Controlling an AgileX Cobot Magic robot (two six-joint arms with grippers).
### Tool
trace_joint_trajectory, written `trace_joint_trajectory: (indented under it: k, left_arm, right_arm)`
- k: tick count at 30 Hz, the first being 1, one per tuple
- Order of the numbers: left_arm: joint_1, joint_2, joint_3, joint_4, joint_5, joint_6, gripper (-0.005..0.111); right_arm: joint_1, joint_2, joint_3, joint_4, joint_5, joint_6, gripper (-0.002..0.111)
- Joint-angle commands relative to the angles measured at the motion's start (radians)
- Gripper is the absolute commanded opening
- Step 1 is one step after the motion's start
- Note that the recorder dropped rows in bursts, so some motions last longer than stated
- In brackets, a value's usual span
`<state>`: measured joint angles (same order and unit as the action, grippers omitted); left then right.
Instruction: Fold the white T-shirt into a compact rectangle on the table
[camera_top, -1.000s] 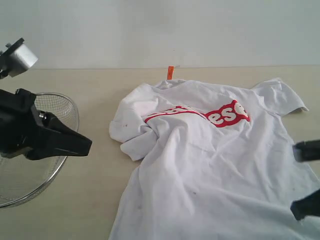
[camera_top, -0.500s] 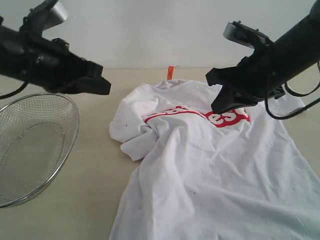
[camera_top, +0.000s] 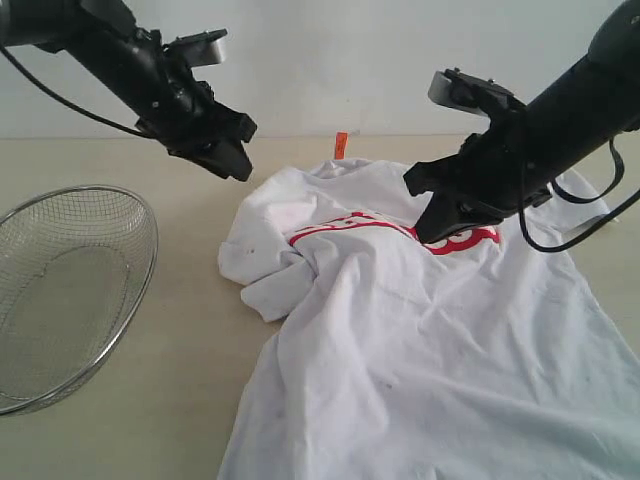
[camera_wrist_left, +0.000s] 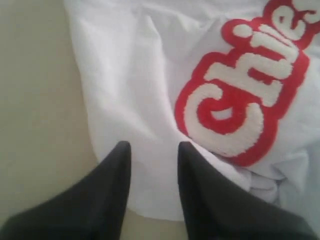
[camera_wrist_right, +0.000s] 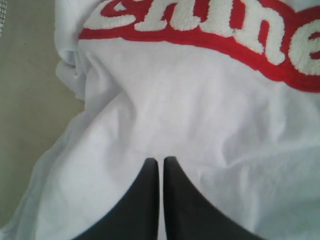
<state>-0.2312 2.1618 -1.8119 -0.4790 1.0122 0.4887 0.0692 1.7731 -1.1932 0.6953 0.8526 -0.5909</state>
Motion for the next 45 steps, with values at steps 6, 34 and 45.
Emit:
trace_joint_trajectory:
  k: [6,34,45]
  left_arm:
    - [-0.023,0.186,-0.291,0.058,0.131,-0.058,0.028]
    - [-0.057,0.34,-0.34,0.17,0.099,-0.12,0.005]
    - [-0.057,0.406,-0.387,0.274,0.144,-0.138,0.005]
  right_arm:
    - [0.0,-0.006,-0.005,0.034,0.005,-0.021,0.0]
    - [0.0,-0.006,-0.005,0.044,0.019,-0.029,0.0]
    - [0.072,-0.006,-0.005,0.059,-0.006,-0.05,0.0]
